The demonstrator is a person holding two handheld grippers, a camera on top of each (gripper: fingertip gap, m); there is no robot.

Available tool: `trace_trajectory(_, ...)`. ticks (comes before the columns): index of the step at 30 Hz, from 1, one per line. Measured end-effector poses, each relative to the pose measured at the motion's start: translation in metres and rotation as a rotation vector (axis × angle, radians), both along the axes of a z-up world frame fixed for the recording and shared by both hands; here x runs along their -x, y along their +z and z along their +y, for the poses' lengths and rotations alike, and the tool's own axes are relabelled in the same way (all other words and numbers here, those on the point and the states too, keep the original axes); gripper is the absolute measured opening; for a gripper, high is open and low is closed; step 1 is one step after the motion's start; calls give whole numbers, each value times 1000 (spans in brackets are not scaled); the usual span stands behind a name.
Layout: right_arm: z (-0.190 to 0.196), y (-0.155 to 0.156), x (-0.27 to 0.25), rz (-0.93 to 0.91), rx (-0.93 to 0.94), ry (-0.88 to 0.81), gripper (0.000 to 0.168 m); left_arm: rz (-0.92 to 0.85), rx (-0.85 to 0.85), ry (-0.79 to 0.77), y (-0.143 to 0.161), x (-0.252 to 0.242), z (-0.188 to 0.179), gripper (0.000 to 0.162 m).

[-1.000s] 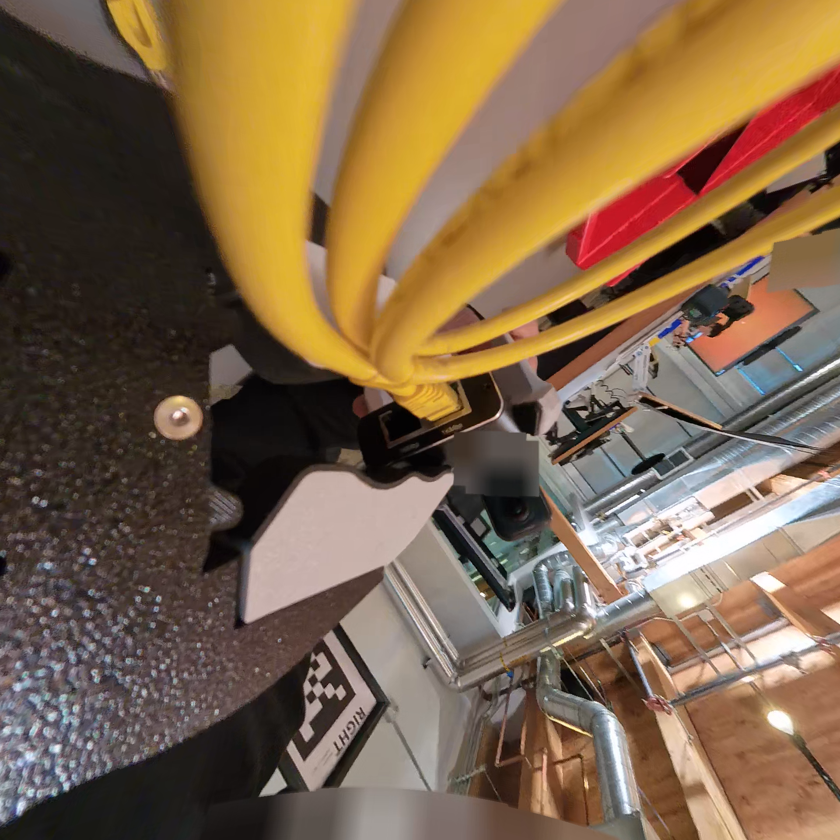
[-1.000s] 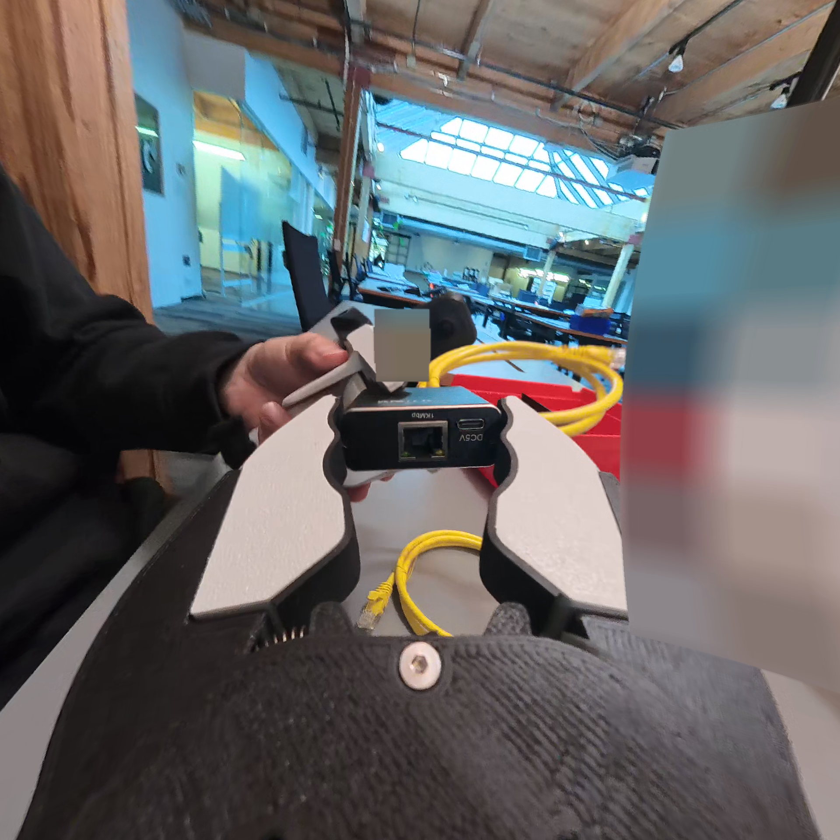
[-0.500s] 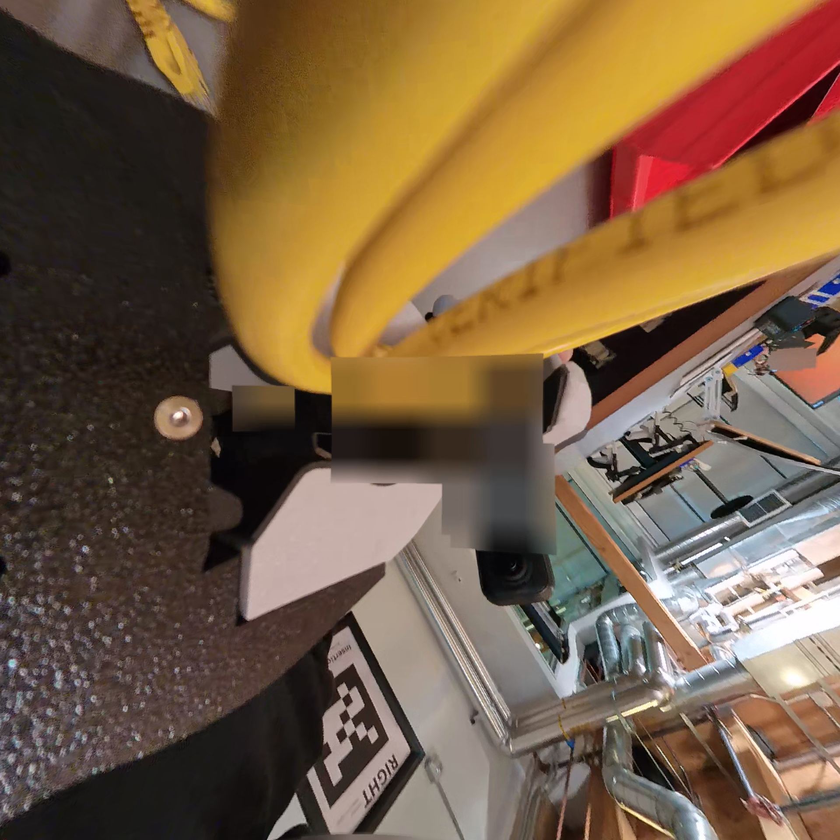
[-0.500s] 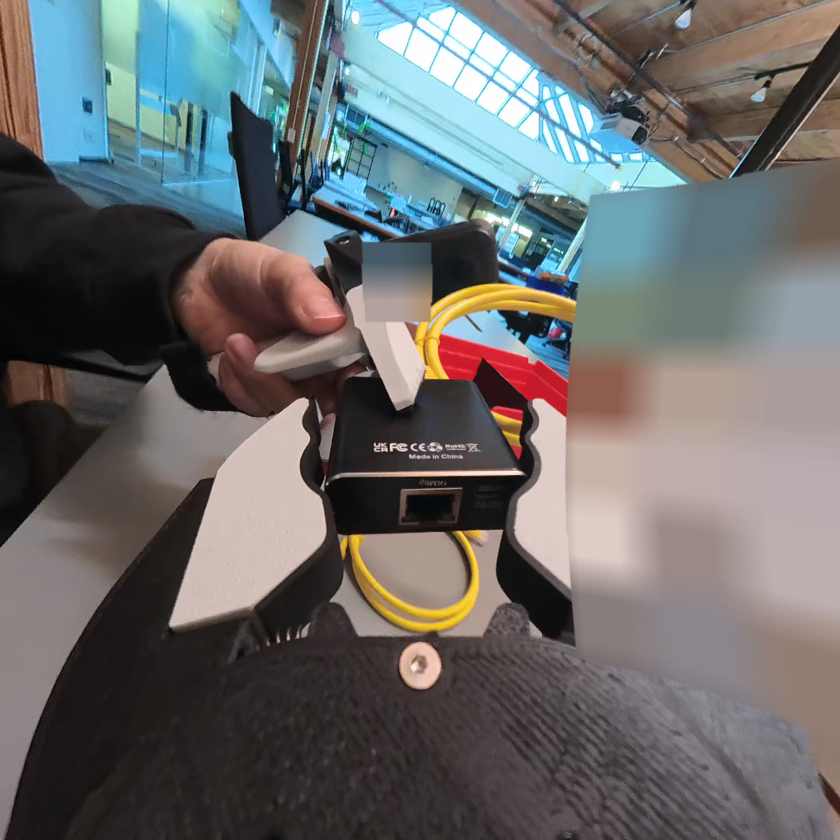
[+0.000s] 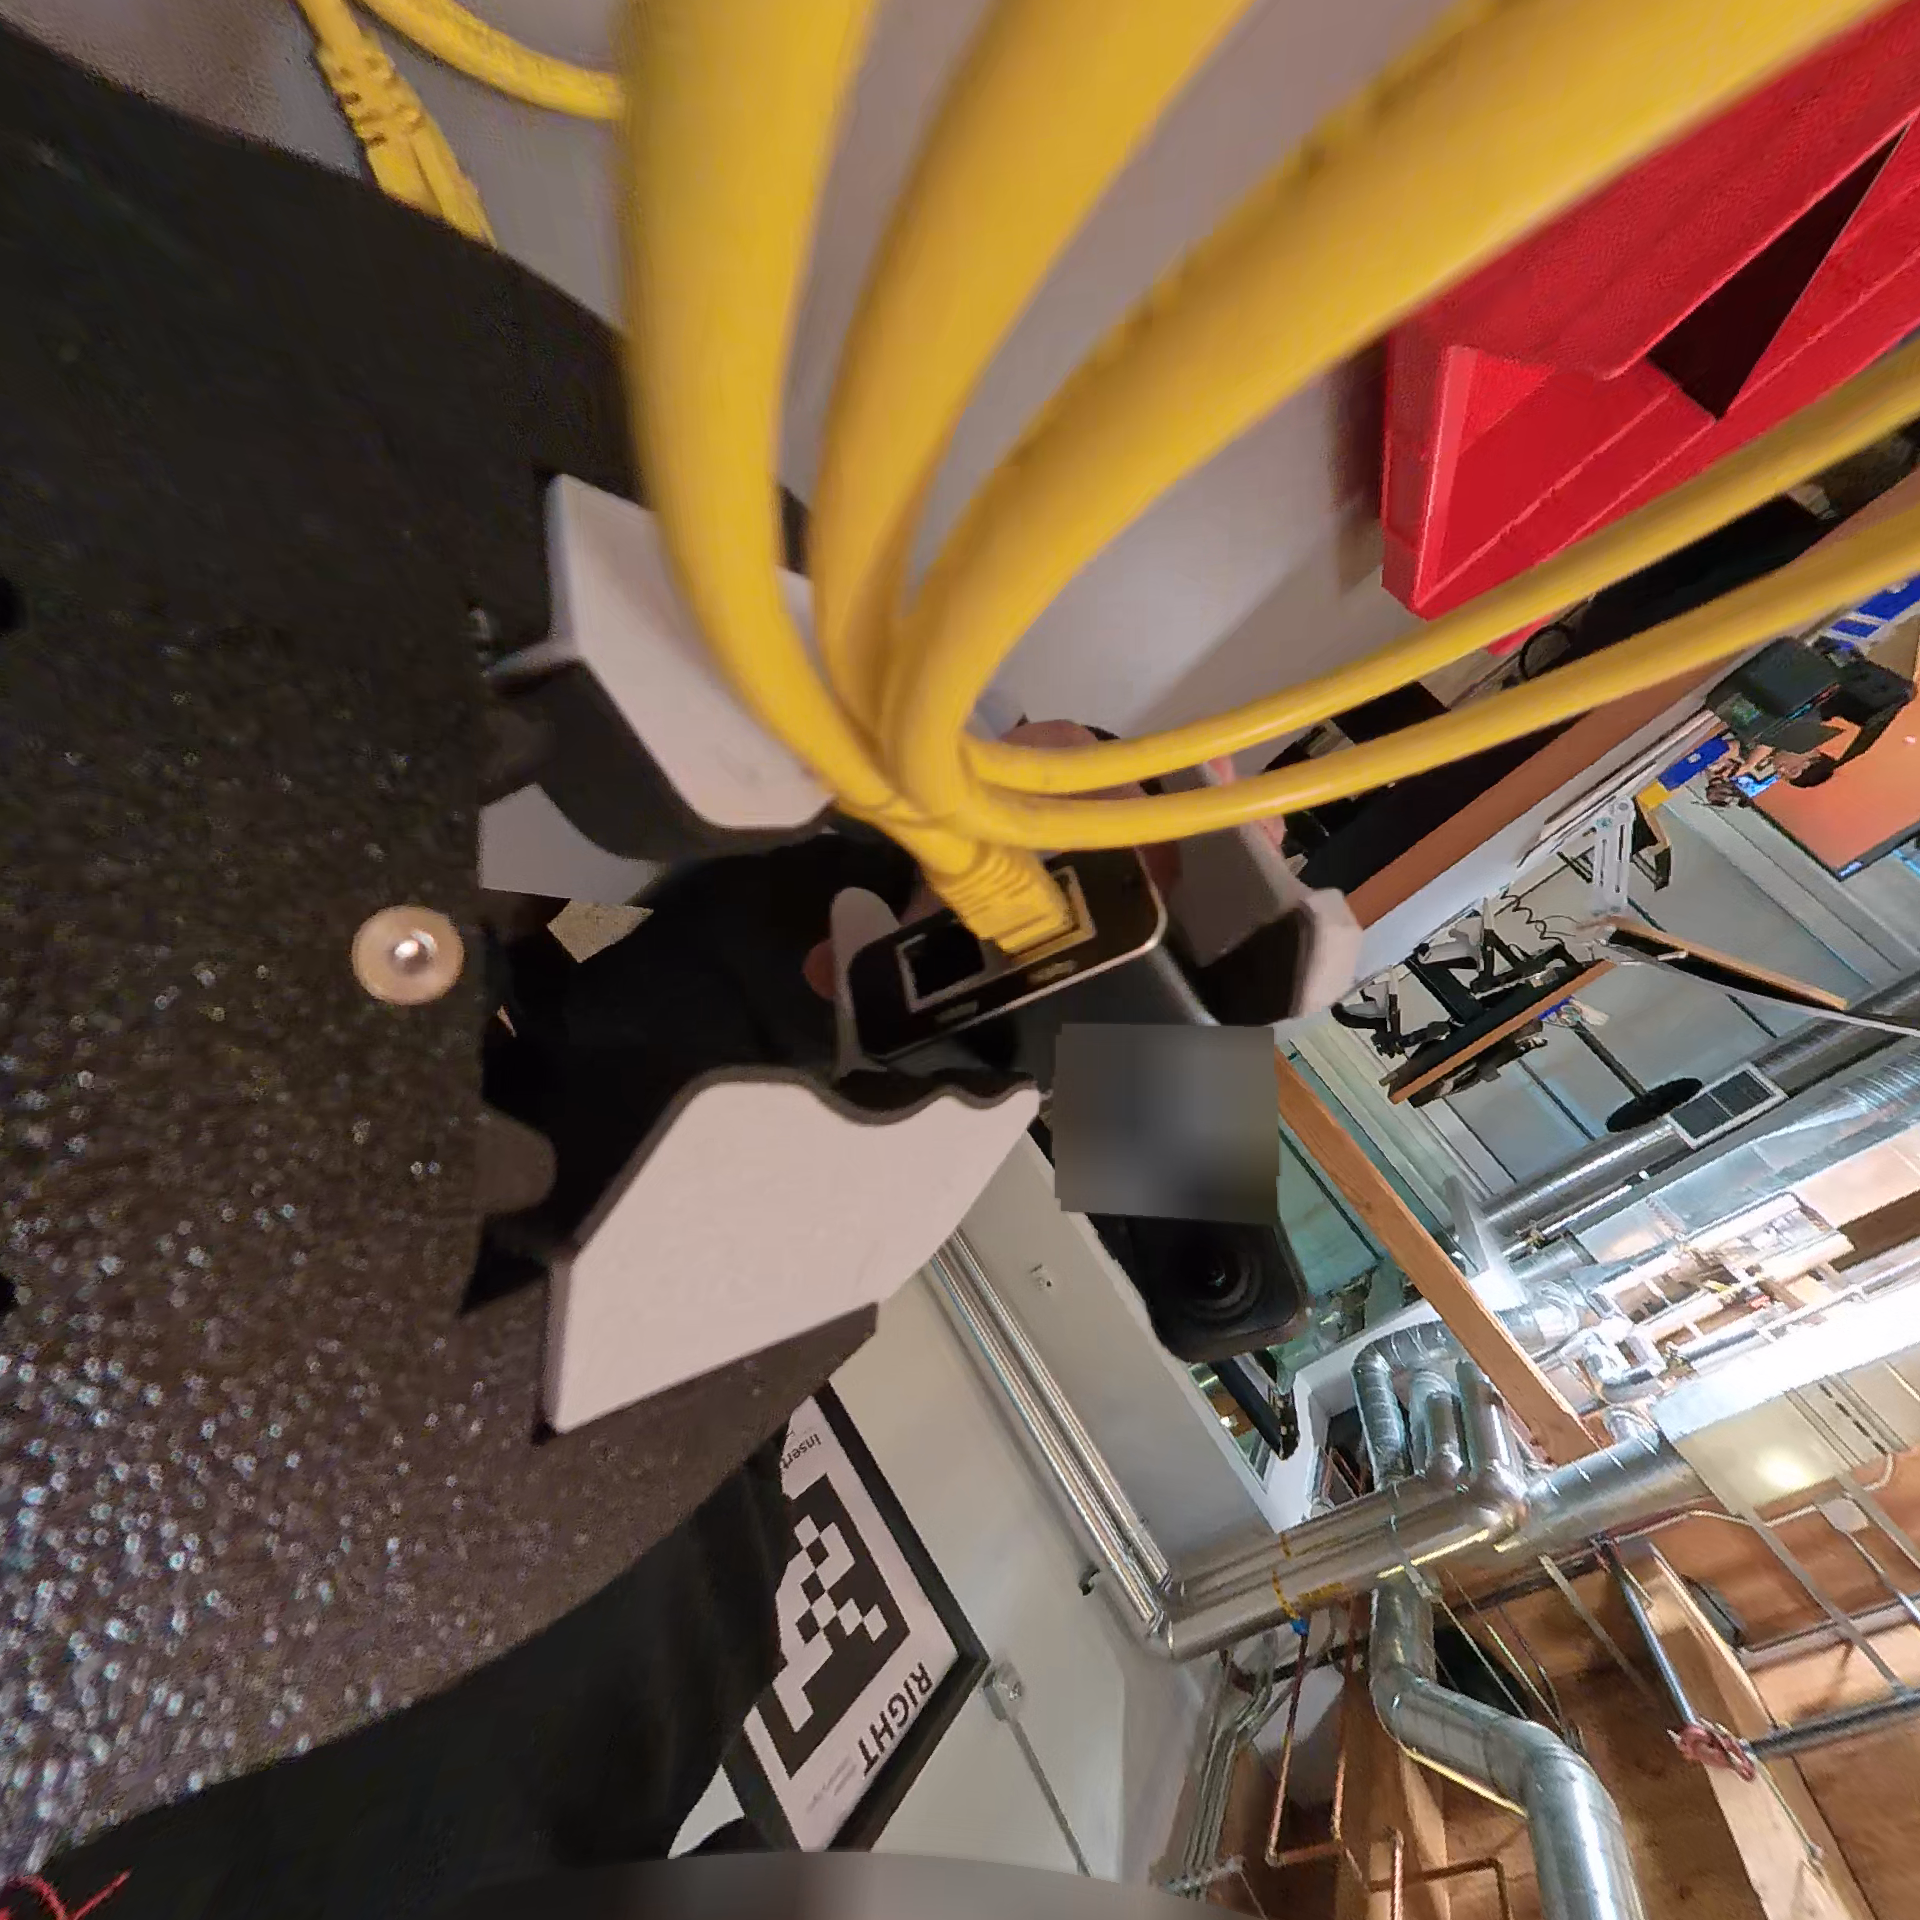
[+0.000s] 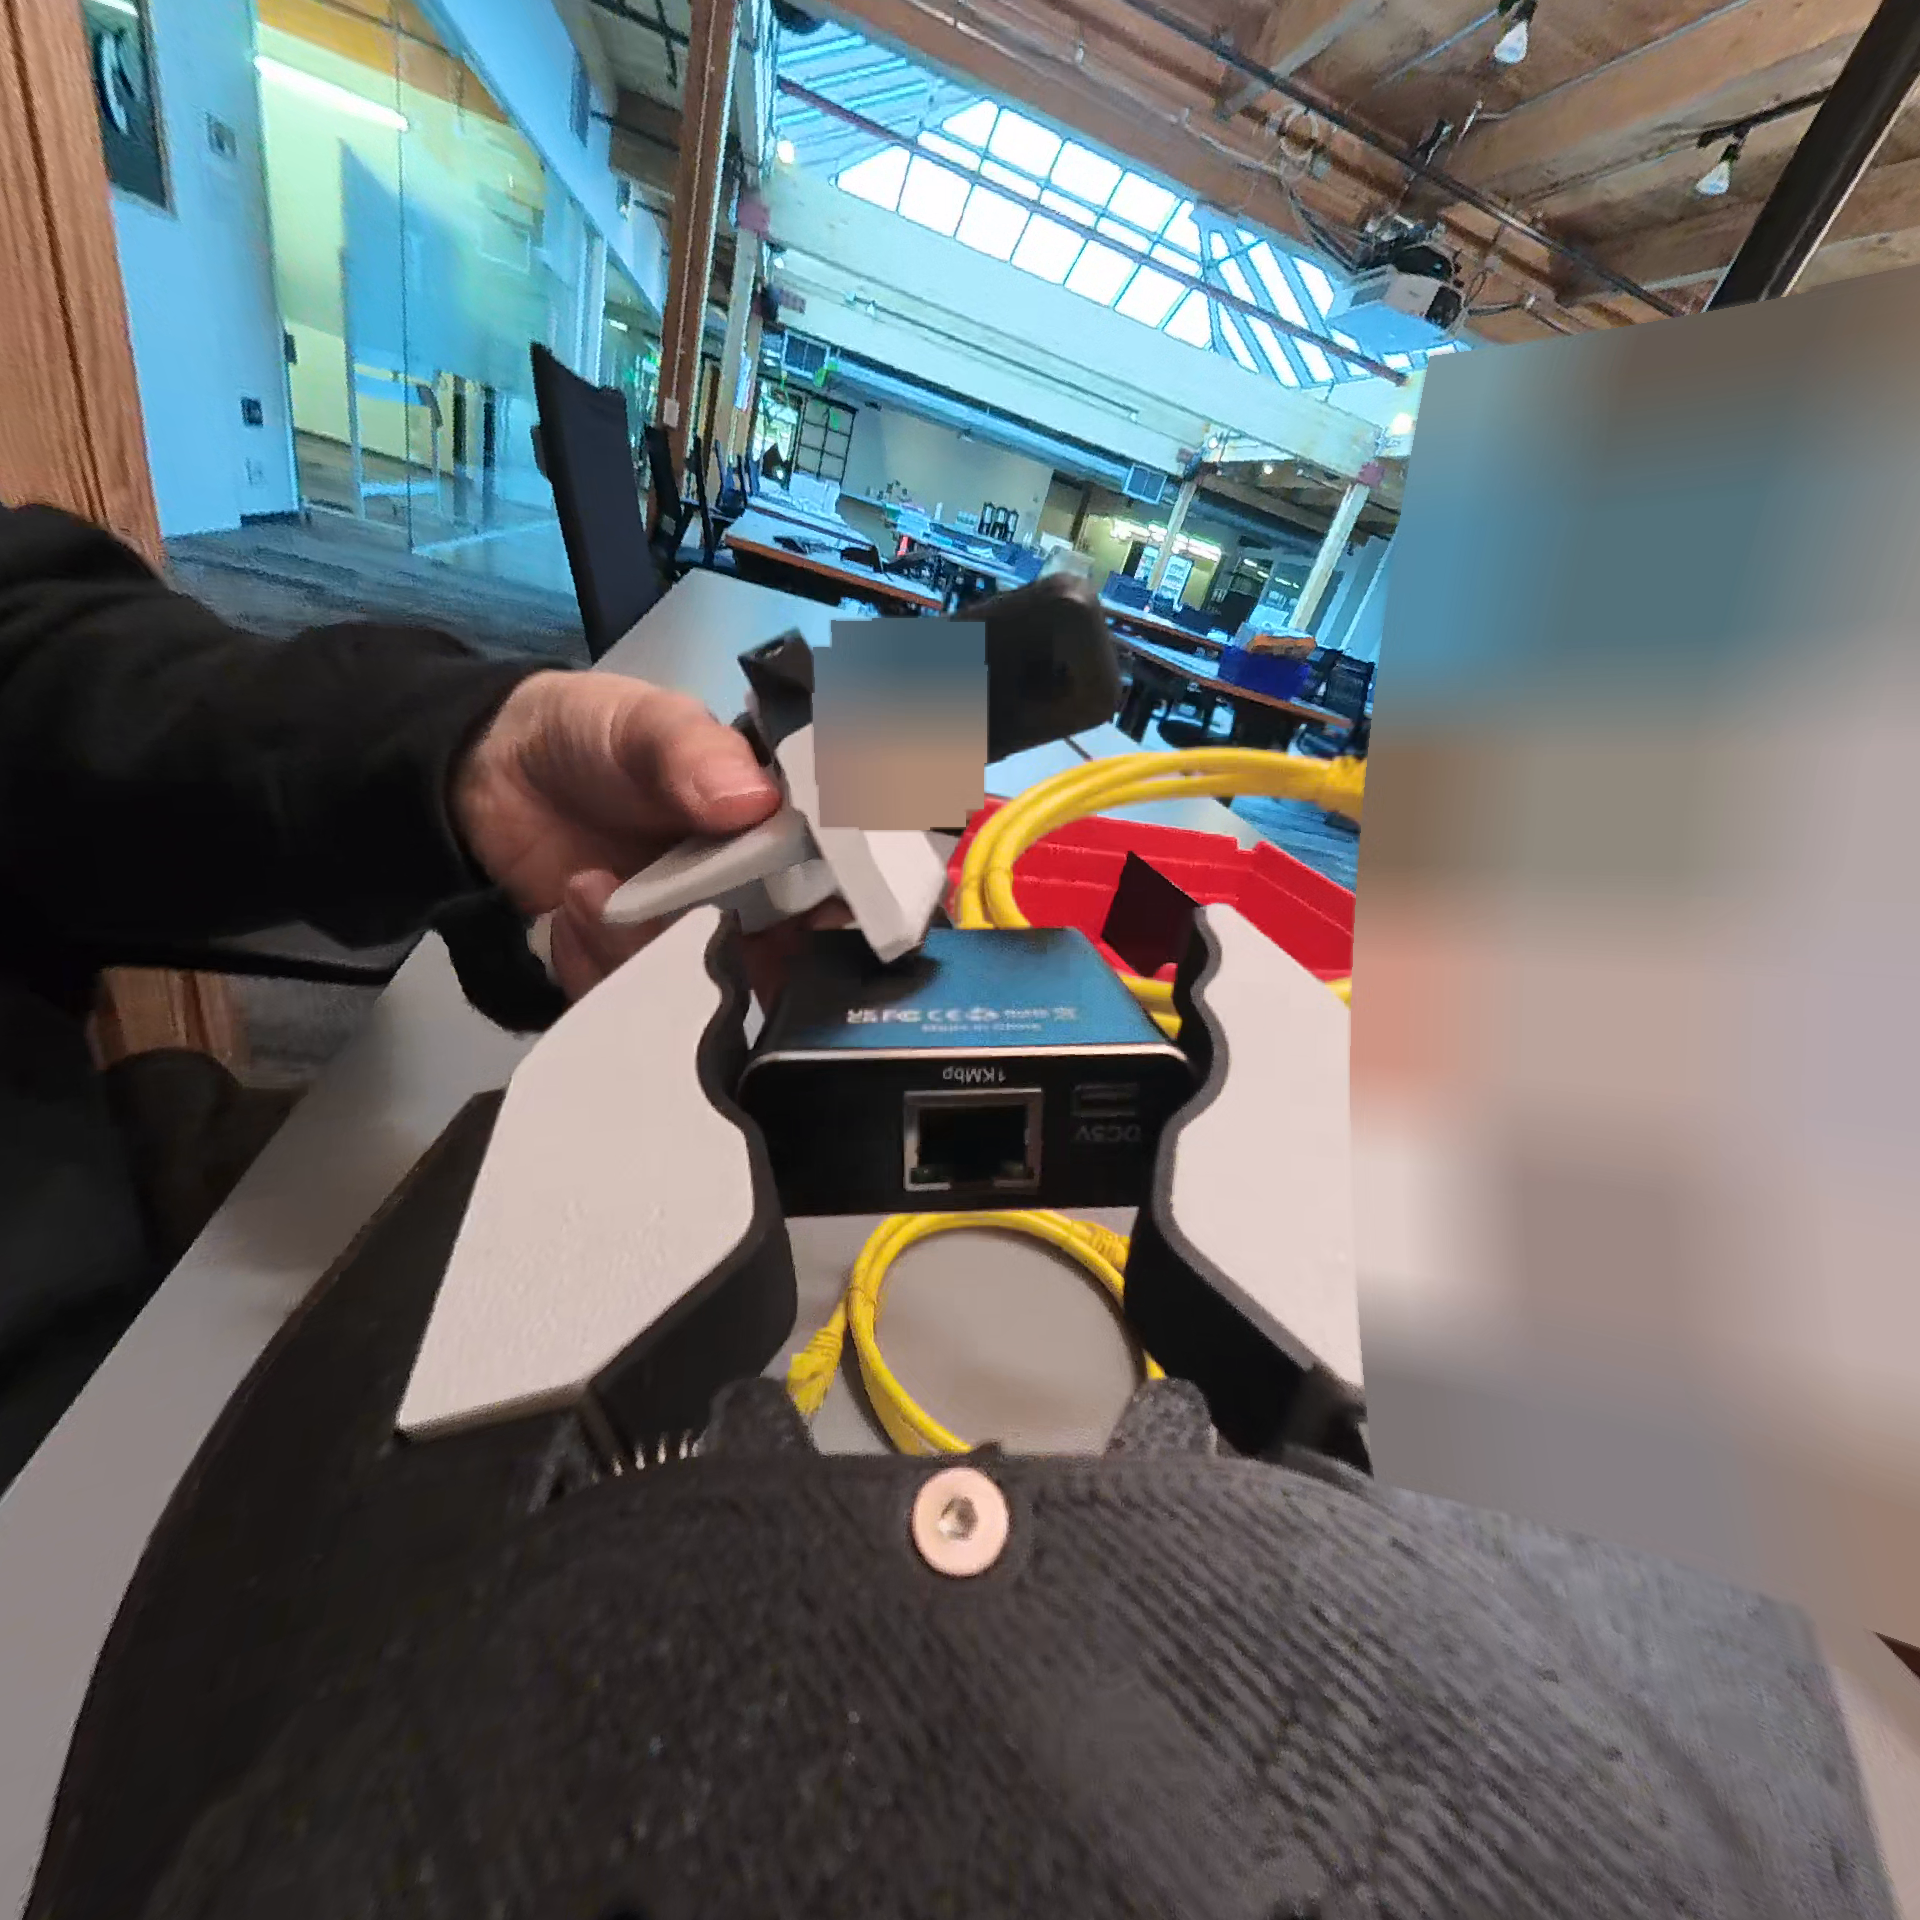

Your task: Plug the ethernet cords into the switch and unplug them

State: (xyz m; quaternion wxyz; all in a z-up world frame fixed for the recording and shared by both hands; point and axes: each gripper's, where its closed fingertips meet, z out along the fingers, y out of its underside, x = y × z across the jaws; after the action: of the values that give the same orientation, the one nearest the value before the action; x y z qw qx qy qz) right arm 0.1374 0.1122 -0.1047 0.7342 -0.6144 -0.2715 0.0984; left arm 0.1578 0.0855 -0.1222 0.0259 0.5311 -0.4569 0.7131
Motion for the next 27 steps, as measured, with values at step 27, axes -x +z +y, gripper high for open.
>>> trace_trajectory(27,-24,32,-20,154,-160,54,59,-151,374,-75,-8,-20,-24,43)
